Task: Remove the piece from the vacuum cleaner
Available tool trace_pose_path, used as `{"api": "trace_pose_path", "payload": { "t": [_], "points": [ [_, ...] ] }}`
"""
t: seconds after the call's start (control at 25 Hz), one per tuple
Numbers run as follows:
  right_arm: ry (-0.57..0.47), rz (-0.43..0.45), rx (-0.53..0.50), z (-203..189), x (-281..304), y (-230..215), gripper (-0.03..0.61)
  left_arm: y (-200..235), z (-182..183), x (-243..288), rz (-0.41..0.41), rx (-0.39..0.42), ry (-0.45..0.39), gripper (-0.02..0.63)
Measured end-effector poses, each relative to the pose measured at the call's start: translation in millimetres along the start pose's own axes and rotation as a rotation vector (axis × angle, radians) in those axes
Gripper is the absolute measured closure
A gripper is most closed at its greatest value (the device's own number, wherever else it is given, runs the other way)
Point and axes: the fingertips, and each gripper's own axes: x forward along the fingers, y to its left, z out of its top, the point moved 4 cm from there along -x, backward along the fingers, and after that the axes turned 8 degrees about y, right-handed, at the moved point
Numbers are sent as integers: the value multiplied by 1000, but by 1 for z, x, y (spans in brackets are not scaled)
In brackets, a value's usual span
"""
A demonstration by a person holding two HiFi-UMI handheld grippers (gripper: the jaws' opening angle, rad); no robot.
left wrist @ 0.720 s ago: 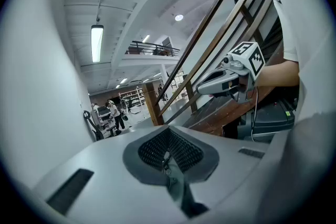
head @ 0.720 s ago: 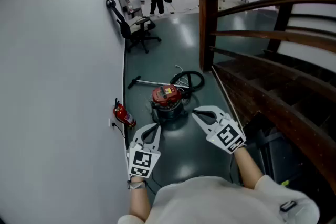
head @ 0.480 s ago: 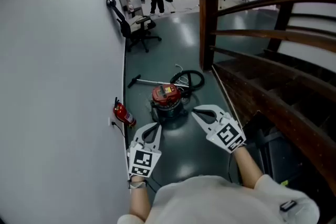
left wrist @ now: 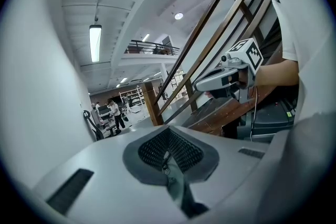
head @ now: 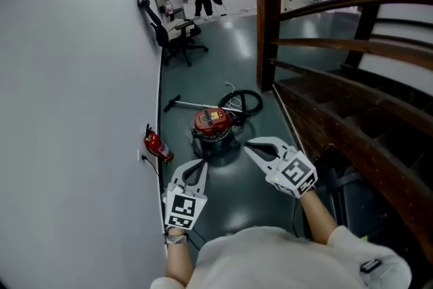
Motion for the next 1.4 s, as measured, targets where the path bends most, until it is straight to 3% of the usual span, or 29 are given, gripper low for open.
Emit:
{"api": "trace_pose_path", "payload": {
  "t": [0.08, 0.44, 0.76, 1.12, 1.4],
  "points": [
    [-8, 28, 40, 3, -3, -2, 548, -2, 1, 3, 5, -3, 2, 615],
    [14, -19, 23, -10, -13, -32, 548, -11, 3, 11, 42, -19, 27, 615],
    [8, -10, 21, -11, -9, -49, 549, -6, 3, 18, 73, -24, 50, 615],
    [-16, -23, -45, -5, 37, -79, 549, 60, -3, 53, 110, -40, 49, 615],
    [15, -65, -54, 14, 106, -116, 549, 128, 0, 95, 72, -34, 13, 615]
  ]
}}
